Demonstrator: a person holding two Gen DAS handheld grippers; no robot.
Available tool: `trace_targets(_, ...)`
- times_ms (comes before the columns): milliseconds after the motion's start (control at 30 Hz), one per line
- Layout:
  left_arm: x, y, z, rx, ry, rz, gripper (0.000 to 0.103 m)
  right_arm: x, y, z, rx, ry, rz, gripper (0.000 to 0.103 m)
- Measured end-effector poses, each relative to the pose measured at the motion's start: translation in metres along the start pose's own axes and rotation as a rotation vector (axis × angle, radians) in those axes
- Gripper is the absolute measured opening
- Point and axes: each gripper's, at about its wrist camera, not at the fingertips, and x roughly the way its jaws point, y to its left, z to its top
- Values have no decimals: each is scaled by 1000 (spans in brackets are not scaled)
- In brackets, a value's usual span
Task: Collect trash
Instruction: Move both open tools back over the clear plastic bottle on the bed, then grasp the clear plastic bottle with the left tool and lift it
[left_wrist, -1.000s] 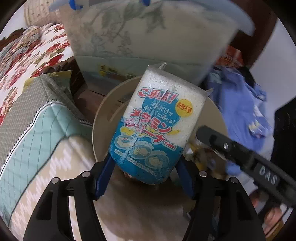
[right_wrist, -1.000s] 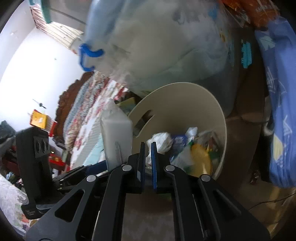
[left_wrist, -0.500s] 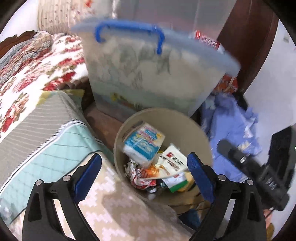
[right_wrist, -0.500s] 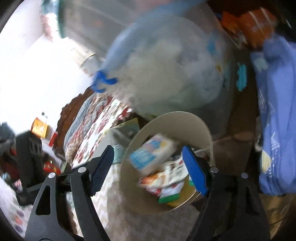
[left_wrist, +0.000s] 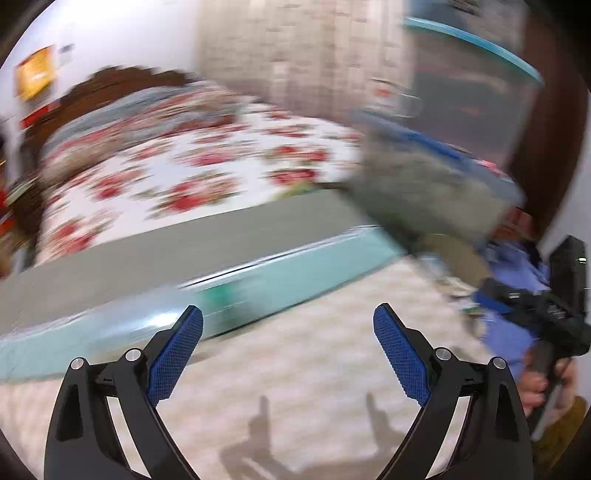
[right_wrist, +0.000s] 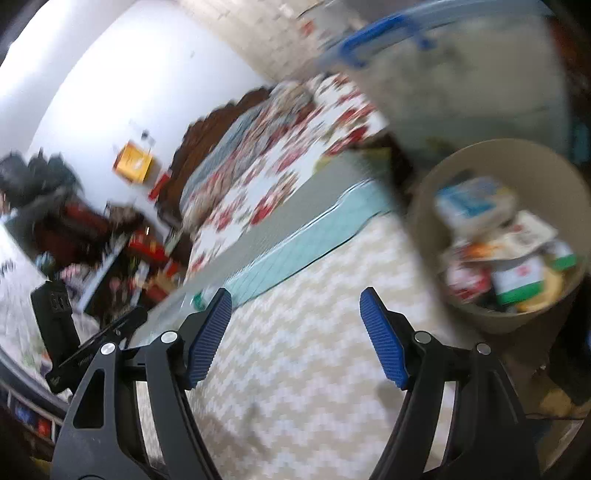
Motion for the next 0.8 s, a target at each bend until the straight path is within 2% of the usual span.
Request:
trace_targets(67,-10,55,-14,-91,21,80,89,18,22,-4,-32,33,9,72)
trace_targets(133,-18,99,-27,-185,40,124,88,42,47,-3,-74,66,15,72)
trace_targets(233,-33,153,-49,-325,46,116,85,81,73,3,-100,110,32,67)
trace_targets(400,-33,171,-74,-367,85,116,84,158,105,18,-106,196,16,56)
trace_targets(467,-28,176,-81,-393,112,85,83,190,110,23,-85,238,3,56)
trace_targets(567,-19,180,-90,-425,142,20,78,220,118,25,-62,286,-7,54)
trace_targets(633,-10,180,-90,-429,158,-10,72,232,126,23,-62,311,0,51)
trace_targets(800,1,178,-84,-448,146,-86,71,239,141,4,-113,396,50,47)
